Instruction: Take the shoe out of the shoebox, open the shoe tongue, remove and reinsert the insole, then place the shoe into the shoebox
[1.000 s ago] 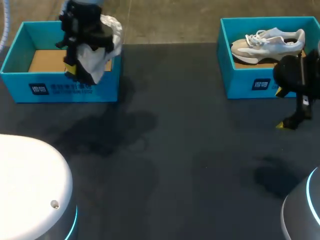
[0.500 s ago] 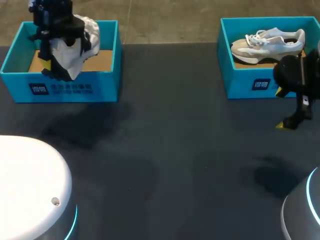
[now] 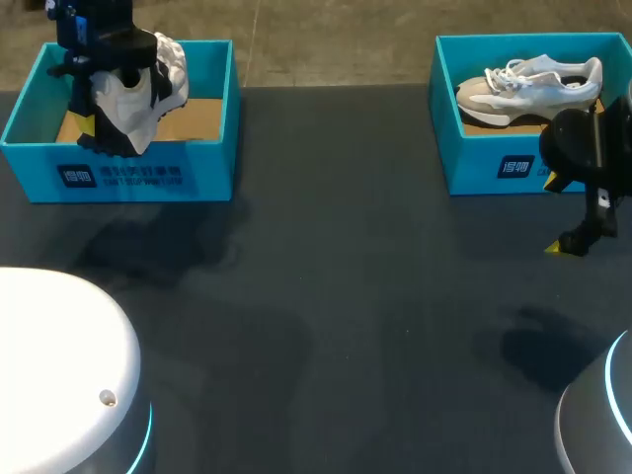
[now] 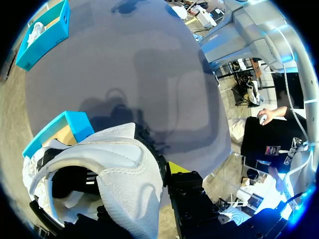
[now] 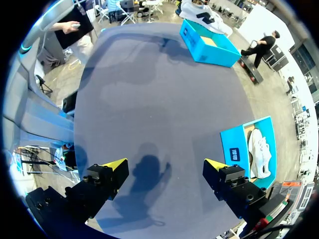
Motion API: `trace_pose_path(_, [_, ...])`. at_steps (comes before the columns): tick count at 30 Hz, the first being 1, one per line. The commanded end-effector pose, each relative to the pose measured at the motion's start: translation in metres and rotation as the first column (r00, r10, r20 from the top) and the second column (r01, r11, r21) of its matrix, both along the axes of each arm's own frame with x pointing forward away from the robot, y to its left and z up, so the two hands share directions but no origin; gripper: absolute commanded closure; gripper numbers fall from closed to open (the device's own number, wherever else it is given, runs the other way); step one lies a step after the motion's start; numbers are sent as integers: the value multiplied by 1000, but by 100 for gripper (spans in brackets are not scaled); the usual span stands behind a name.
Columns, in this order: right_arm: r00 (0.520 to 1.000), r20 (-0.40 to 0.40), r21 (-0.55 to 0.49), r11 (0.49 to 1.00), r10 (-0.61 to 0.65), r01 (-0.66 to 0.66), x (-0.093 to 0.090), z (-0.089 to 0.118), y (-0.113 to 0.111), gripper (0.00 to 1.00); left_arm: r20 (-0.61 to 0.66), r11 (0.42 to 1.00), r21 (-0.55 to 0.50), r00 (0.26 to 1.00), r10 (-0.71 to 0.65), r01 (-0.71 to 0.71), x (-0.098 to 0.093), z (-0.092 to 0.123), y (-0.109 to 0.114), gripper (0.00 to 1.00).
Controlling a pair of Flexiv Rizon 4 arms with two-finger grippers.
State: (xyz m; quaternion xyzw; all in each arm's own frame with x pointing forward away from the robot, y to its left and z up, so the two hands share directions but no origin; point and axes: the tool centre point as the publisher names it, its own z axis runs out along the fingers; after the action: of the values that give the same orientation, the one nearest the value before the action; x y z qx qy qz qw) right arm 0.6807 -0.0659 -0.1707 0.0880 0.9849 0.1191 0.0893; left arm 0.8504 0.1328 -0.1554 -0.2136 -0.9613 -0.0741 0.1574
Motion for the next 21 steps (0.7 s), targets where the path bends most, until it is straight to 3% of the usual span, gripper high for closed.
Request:
trace_pose_path(1, [1000,-4,-2,1000,0,0,2,-1,1,0,1,1000,0,1000,-1,1,0,2,0,100])
trace_pose_path(6, [1000,-4,-2,1000,0,0,2,-1,1,0,2,1000,1,1000,-7,7,-2,0,11,100])
trace_pose_path(8, [1000,-4,-2,1000,0,0,2,-1,1,0,10,998,57,1000,-21,20,-1,0,23,100])
trace_pose_path(21, [1000,-4,-2,1000,0,0,2,-1,1,0,107,990,70,987,116,-124,32,13,116,100])
